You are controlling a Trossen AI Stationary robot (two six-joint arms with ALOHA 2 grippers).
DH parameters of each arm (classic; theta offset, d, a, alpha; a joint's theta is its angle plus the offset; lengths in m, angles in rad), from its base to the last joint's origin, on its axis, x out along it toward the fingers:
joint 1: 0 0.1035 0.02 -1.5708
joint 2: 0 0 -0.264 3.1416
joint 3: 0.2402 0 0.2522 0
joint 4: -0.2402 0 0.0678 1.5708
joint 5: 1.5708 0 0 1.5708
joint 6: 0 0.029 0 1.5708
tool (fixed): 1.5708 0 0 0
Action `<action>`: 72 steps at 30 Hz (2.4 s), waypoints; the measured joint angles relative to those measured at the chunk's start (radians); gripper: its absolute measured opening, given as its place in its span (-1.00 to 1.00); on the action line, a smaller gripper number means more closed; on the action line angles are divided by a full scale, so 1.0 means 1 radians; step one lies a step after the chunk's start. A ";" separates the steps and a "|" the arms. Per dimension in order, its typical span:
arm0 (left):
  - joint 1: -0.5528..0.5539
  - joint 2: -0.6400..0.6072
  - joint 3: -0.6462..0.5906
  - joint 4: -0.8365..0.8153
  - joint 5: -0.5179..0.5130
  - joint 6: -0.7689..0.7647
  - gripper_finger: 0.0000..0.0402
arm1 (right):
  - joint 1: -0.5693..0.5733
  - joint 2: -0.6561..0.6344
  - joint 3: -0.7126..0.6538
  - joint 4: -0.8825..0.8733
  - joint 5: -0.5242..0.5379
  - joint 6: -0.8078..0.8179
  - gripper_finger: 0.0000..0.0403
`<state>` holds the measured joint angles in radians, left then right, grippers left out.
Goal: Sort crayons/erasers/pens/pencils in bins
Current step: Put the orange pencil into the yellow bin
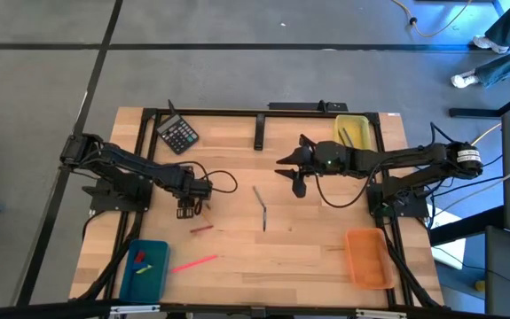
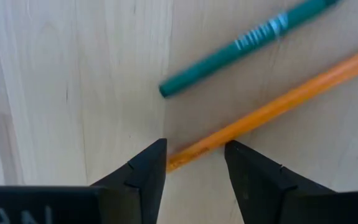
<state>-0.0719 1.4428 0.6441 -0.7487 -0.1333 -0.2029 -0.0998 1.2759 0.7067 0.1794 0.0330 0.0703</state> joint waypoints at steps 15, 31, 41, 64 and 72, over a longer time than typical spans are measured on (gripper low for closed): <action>-0.001 0.002 -0.002 0.008 0.023 -0.084 -0.79 | 0.000 0.000 0.000 -0.006 0.003 -0.020 -0.26; 0.000 0.009 0.065 0.126 -0.086 -0.082 -0.97 | -0.040 0.001 -0.022 -0.012 0.106 -0.031 -0.26; 0.000 0.006 0.220 0.261 -0.207 -0.084 -0.95 | -0.095 0.001 -0.170 0.207 -0.028 0.111 -0.26; 0.019 0.005 0.287 0.933 -0.158 -0.023 -0.94 | -0.025 0.012 -0.260 0.794 -0.194 0.083 0.19; 0.027 0.005 0.287 0.949 -0.156 -0.022 -0.94 | -0.022 0.138 -0.142 0.789 -0.209 0.030 0.02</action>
<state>-0.0448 1.4479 0.9310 0.2008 -0.2897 -0.2252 -0.1215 1.4136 0.5650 0.9683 -0.1764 0.1003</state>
